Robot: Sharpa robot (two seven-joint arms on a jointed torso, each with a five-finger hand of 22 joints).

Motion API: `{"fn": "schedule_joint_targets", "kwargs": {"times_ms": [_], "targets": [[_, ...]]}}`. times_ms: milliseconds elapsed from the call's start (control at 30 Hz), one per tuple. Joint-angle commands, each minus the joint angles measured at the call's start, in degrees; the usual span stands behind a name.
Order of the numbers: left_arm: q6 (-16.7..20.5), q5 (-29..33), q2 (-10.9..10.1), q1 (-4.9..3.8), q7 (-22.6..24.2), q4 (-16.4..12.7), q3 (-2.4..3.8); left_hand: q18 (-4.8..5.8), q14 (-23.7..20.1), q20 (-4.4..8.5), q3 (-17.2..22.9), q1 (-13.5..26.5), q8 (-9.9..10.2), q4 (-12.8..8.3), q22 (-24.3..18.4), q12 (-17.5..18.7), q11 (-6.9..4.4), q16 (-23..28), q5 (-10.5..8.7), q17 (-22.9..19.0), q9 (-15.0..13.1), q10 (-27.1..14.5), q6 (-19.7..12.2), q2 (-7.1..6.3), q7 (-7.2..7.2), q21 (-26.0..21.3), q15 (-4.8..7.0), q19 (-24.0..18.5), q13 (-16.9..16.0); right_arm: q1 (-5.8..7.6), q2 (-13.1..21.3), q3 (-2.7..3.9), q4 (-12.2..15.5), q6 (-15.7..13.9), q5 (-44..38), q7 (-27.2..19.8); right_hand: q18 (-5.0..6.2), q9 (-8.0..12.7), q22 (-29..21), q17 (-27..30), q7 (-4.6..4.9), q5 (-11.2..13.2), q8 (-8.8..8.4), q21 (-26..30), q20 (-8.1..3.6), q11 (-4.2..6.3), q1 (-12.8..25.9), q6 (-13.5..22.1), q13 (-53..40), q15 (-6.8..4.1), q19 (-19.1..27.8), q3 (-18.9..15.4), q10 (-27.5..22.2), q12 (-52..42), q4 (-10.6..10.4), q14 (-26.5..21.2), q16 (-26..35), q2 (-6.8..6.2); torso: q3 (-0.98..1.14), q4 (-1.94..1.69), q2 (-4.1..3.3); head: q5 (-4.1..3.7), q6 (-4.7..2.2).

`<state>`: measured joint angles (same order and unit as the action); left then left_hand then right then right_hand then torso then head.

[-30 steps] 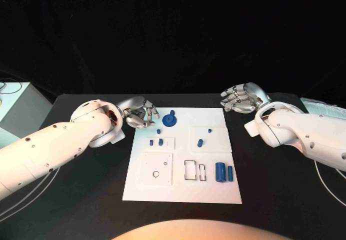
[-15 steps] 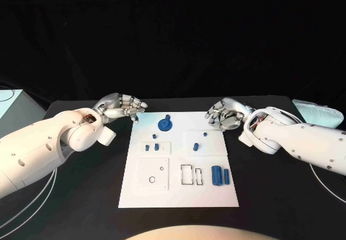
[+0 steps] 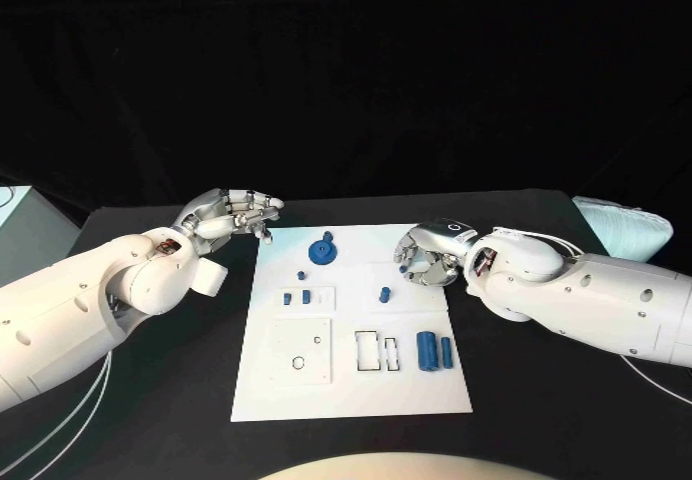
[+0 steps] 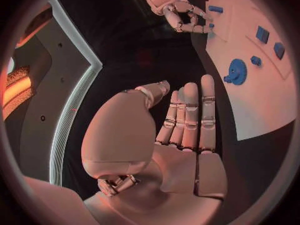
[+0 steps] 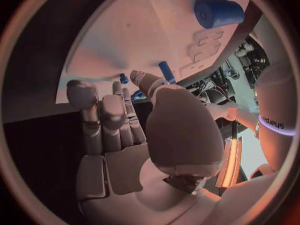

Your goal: Assemble the parts on the task board

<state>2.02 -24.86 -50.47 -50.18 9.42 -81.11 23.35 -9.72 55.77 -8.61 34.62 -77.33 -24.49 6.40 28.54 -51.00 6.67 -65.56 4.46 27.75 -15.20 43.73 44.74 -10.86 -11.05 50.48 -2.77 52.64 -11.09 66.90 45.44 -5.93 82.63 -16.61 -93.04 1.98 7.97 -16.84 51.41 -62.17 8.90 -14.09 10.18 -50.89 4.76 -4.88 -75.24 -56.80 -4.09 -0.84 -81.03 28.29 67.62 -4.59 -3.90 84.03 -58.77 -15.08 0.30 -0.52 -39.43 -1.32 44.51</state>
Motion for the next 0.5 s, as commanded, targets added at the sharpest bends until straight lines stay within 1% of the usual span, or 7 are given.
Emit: {"fn": "schedule_joint_targets", "kwargs": {"times_ms": [33, 267, 367, 433, 500], "targets": [[1.1, 1.5, -0.1, 0.07, 1.9, -0.3, 0.05, -0.89, -0.1, -0.11, -0.3, 0.2, -0.3, 0.0, -0.1, 0.2, 0.51, 0.2, 0.08, -0.1, 0.1, 0.0, -0.5, 0.32, -0.05, -0.4, -0.47, 0.4, 0.1, -0.13, 0.0, -0.02, 0.3, 0.7, -6.2, 3.3, -0.85, -0.1, 0.8, -0.6, 0.07, 0.2, -0.29, -0.8, 0.04, -0.15, -0.1, 0.1, -0.1, 0.46, -0.5, -0.1, -0.3, 0.3, -0.5, 2.6, -0.9, -0.62, -0.05, 0.02, -0.02, -0.12, 0.04], [1.1, 1.4, -0.2, 0.12, 1.8, -0.3, 0.05, -0.89, -0.1, -0.11, -0.4, 0.1, -0.4, 0.0, -0.2, 0.3, 0.53, 0.3, 0.07, -0.1, 0.1, 0.0, -0.5, 0.32, -0.07, -0.5, -0.48, 0.5, 0.2, -0.24, -0.3, -0.05, 0.7, 0.5, -7.6, 4.3, -1.18, -0.2, 3.1, -1.9, 0.16, -0.1, -0.28, -3.1, 0.13, -0.22, -0.4, -0.1, -0.1, 0.55, -0.9, -0.2, -0.3, 0.5, -0.7, 2.6, -3.1, -0.55, -0.06, -0.04, -0.04, -0.35, 0.22], [1.1, 1.3, -0.2, 0.13, 1.7, -0.3, 0.05, -0.88, -0.1, -0.12, -0.5, 0.1, -0.4, 0.1, -0.3, 0.4, 0.55, 0.3, 0.04, -0.1, 0.1, 0.0, -0.5, 0.33, -0.09, -0.6, -0.50, 0.6, 0.2, -0.29, -0.4, -0.07, 0.9, 0.3, -7.7, 4.3, -1.42, -0.4, 4.9, -2.9, 0.02, -0.1, -0.13, -4.9, 0.12, -0.09, -1.2, -0.6, -0.3, 0.47, -1.2, 0.5, 0.3, 0.4, -0.8, 2.6, -4.9, 0.04, -0.04, 0.00, -0.02, -0.28, 0.27], [1.1, 1.2, -0.2, 0.13, 1.6, -0.3, 0.05, -0.88, 0.0, -0.12, -0.5, 0.1, -0.4, 0.1, -0.3, 0.4, 0.56, 0.3, 0.03, -0.1, 0.2, 0.0, -0.5, 0.34, -0.10, -0.7, -0.50, 0.6, 0.3, -0.34, -0.5, -0.08, 0.9, 0.4, -7.8, 4.5, -1.52, -0.5, 5.8, -3.3, -0.08, 0.9, -0.02, -5.9, 0.10, -0.02, -1.6, -1.0, -0.4, 0.39, -1.2, 1.4, 0.6, 0.4, -0.9, 2.5, -5.7, 0.44, -0.06, 0.02, -0.02, -0.28, 0.28], [1.1, 1.2, -0.1, 0.13, 1.5, -0.3, 0.05, -0.88, 0.0, -0.12, -0.5, 0.1, -0.4, 0.1, -0.3, 0.4, 0.56, 0.3, 0.03, -0.1, 0.2, 0.0, -0.5, 0.34, -0.10, -0.7, -0.50, 0.6, 0.3, -0.38, -0.7, -0.10, 0.9, 0.6, -7.8, 4.6, -1.70, -0.8, 7.4, -4.0, -0.36, 1.5, 0.44, -7.3, -0.02, 0.30, -2.5, -1.9, -0.5, 0.20, -1.4, 3.0, 1.7, 0.2, -0.7, 2.5, -7.0, 1.19, -0.07, 0.02, -0.02, -0.37, 0.32]]}}
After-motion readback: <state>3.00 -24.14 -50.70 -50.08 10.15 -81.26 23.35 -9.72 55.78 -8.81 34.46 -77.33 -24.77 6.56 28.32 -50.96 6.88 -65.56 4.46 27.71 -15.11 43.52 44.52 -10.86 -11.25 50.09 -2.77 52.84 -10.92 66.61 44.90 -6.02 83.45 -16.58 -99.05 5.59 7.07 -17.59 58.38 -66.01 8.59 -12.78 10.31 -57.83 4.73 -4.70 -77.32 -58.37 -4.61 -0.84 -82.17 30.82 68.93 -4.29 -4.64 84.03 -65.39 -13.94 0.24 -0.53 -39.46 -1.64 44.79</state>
